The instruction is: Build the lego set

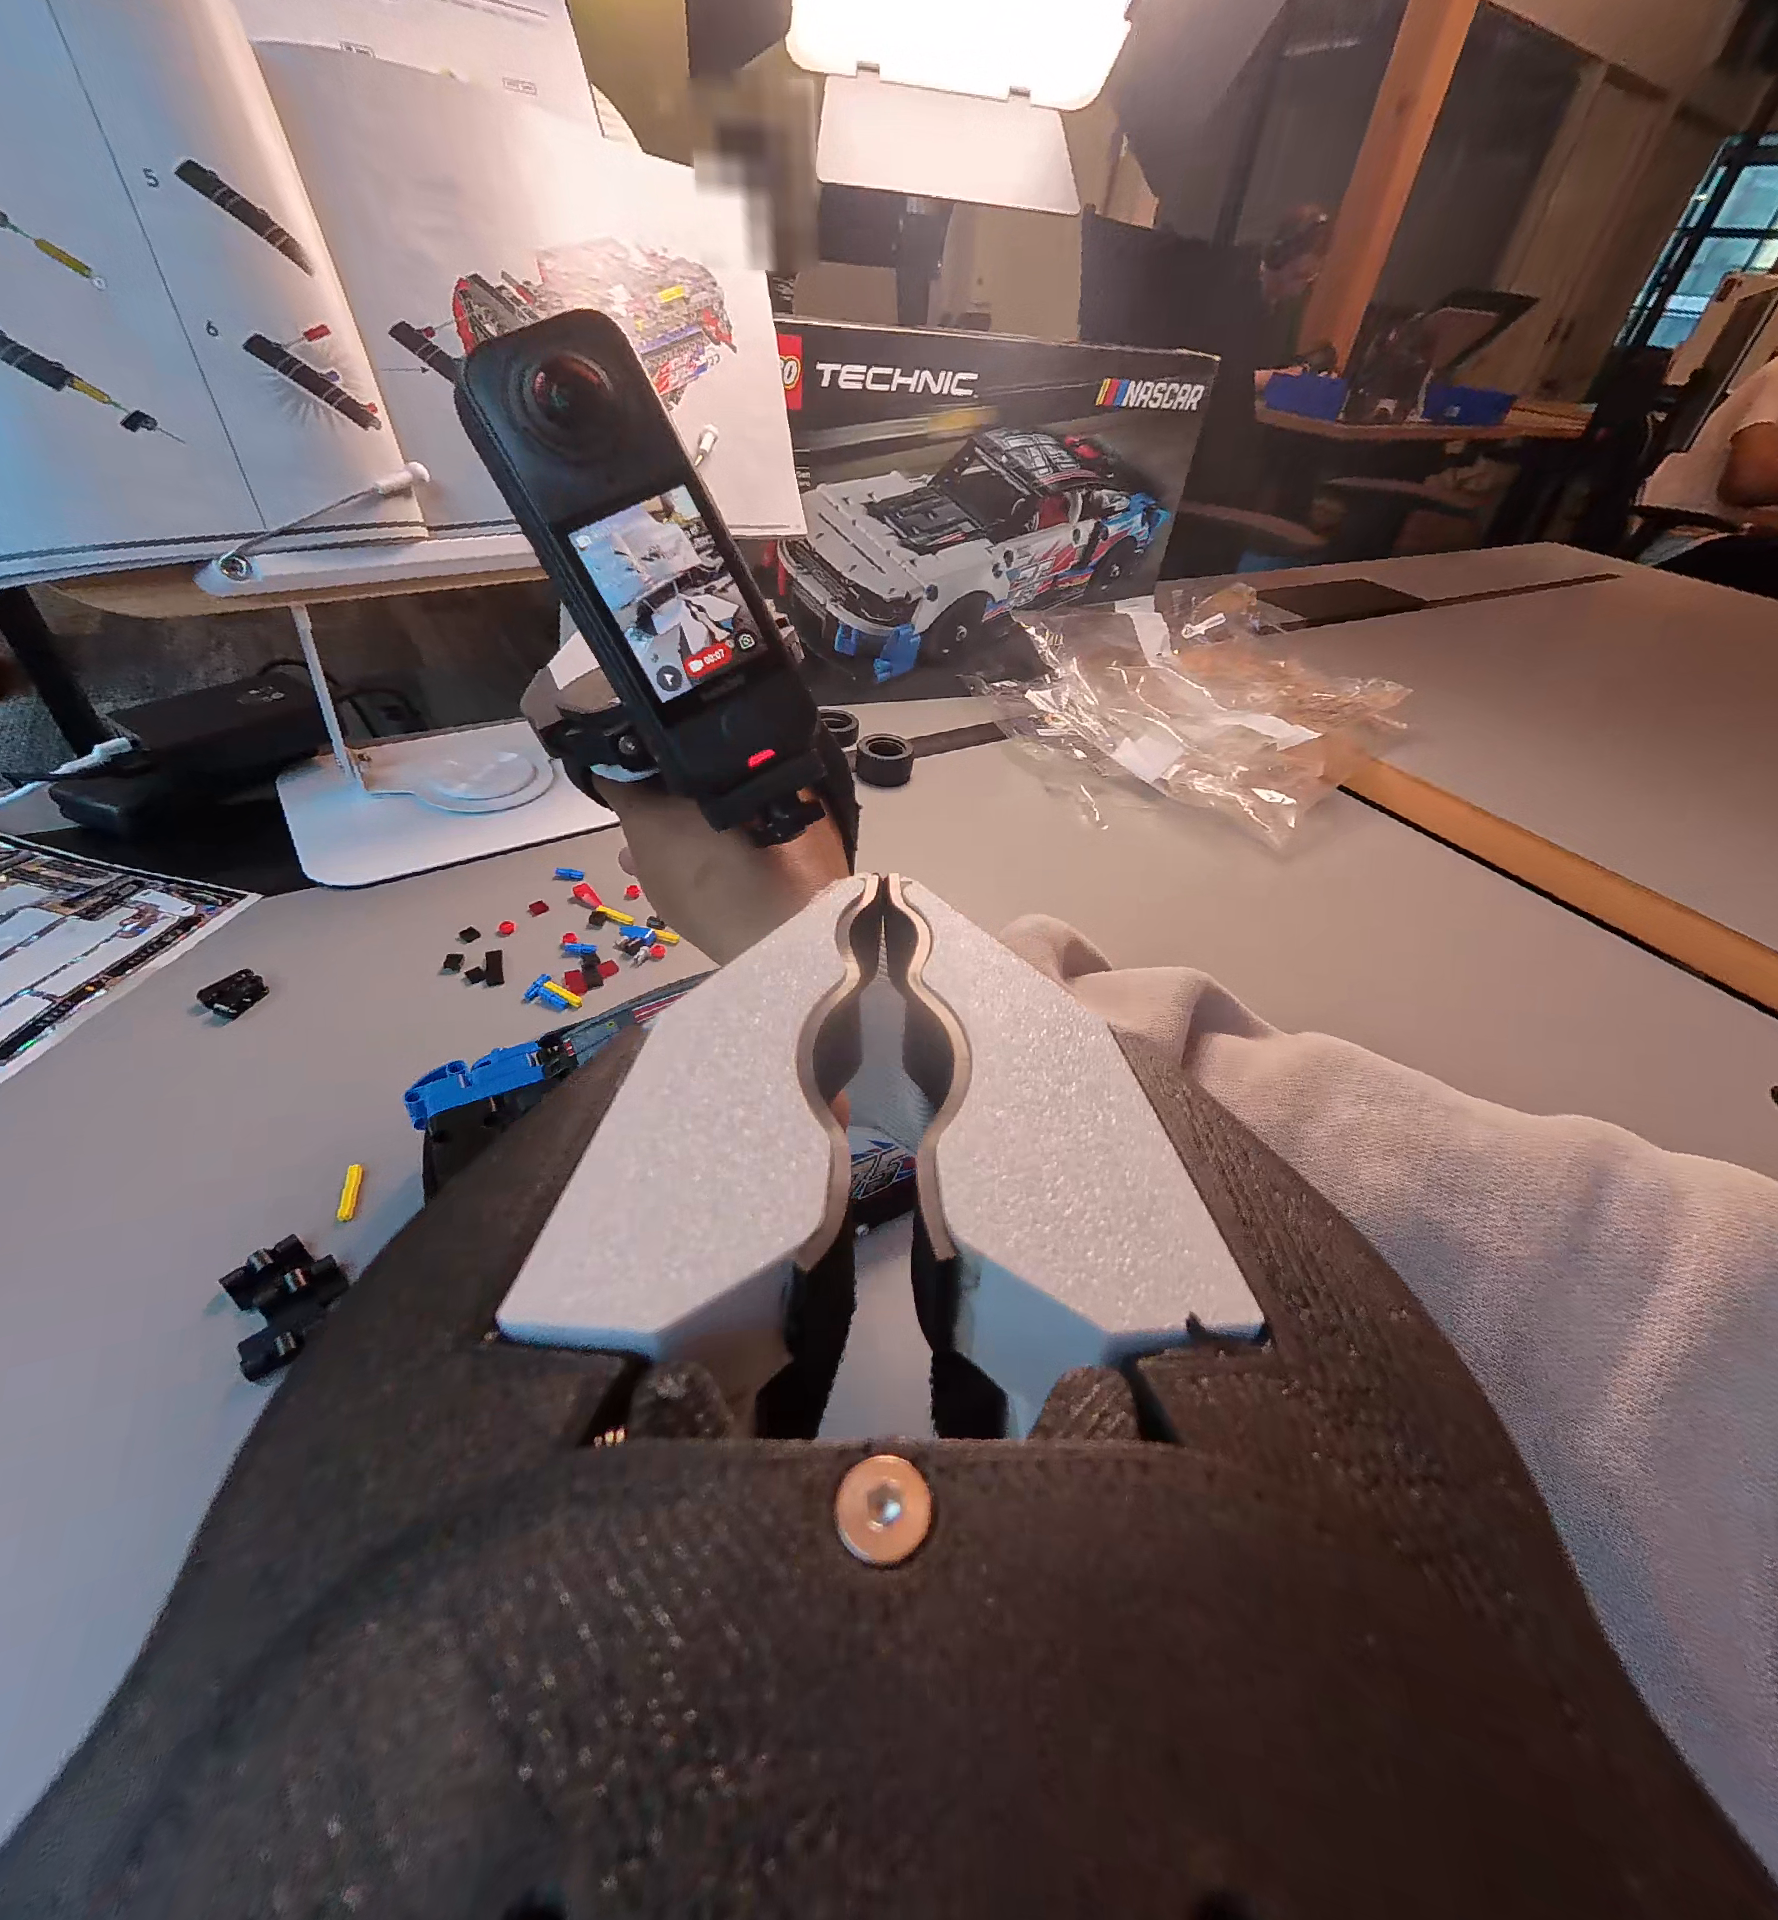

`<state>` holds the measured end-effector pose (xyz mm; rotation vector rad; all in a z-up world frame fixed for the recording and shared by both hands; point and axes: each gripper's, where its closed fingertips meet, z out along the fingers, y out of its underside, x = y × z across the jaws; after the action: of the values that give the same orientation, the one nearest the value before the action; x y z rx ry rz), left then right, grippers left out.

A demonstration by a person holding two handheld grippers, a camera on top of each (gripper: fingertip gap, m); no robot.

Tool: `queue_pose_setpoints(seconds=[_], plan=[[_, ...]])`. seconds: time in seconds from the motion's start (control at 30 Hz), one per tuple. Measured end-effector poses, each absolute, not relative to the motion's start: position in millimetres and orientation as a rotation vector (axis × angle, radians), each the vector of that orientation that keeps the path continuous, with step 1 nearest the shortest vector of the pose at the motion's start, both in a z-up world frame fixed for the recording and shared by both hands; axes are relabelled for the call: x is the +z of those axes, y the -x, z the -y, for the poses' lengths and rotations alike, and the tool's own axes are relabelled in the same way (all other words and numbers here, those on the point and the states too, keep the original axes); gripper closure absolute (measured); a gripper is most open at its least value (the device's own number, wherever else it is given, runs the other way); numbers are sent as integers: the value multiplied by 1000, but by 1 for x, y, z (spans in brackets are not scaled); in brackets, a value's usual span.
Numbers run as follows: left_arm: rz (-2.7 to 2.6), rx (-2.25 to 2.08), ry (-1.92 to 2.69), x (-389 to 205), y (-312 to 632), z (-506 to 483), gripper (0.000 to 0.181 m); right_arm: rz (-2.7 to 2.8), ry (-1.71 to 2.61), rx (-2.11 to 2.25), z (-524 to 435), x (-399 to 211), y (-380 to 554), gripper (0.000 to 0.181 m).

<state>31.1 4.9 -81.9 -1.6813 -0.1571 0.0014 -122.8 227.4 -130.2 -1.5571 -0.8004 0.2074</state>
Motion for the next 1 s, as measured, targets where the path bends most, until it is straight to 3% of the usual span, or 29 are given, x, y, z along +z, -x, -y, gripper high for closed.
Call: queue_pose_setpoints(seconds=[0.13,0.33,0.47,0.53,0.6,0.73,0.9,1.0], plan=[[186,81,1641,-73,-3,1,181,804,1535,297,-218,-119,122,181],[171,270,1601,-46,95,35,181,967,1084,767,-142,-27,84,177],[-1,232,1695,-79,125,39,179,1213,827,1018,-82,-23,17,173],[-93,96,1761,-114,126,35,166,1388,831,1038,-72,-57,-10,163],[-200,3,1799,-149,125,29,135,1533,923,1050,-74,-100,-30,131],[-338,-197,1987,-220,112,12,76,1804,1194,977,-92,-191,-43,86],[-564,-316,2159,-262,89,0,59,2076,1269,771,-102,-253,-30,66],[-647,-261,2213,-276,88,-12,53,2186,1232,655,-107,-260,-20,66]])
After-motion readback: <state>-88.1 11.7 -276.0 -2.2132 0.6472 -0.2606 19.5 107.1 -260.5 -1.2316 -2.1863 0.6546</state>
